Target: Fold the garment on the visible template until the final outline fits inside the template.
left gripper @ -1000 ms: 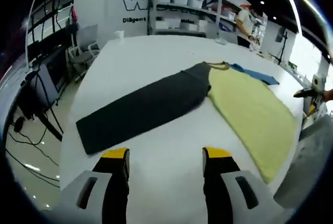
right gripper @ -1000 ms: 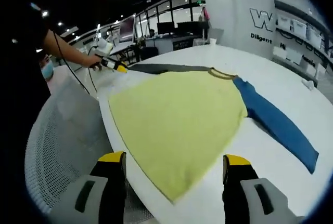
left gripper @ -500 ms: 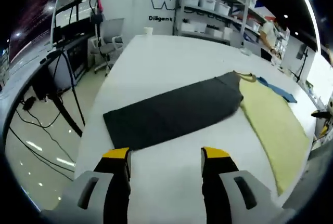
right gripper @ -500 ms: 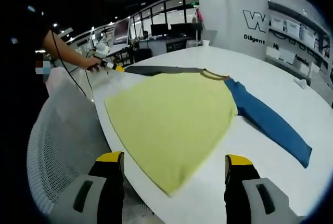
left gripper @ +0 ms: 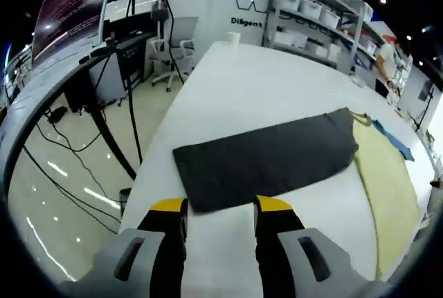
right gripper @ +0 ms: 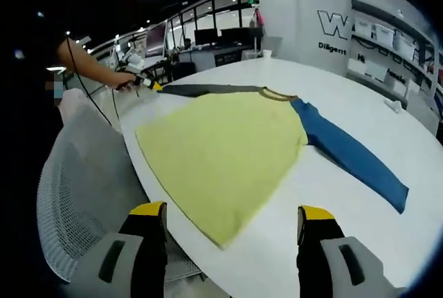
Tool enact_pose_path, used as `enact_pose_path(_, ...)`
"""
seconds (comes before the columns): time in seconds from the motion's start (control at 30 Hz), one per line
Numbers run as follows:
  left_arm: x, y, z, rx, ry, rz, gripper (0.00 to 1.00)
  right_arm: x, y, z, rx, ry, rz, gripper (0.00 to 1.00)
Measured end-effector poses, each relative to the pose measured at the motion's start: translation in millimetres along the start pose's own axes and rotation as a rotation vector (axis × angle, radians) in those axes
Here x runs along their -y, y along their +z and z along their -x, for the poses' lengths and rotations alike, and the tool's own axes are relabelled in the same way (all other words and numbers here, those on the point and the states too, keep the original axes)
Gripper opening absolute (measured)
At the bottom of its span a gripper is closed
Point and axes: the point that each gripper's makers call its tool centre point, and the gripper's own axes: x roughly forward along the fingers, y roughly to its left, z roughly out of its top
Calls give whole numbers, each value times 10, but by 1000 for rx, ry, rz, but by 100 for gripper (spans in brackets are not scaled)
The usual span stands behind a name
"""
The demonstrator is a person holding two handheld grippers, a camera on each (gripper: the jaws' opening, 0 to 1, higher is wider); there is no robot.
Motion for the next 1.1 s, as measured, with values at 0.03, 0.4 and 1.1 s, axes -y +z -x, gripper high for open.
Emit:
enact_pose_path(0.03,-18,-4,-13,-5,8,1,35,8,7,9,3,-5,-4,74)
enact_pose_path(0.4,-163,-17,-203,-48,30,-69,20,36,-102,61,-5,-30,-29,73)
enact_pose_path(1.1,98,305,-45,-82,-55,-113,1,17,-85,42,34,-32,-66,79)
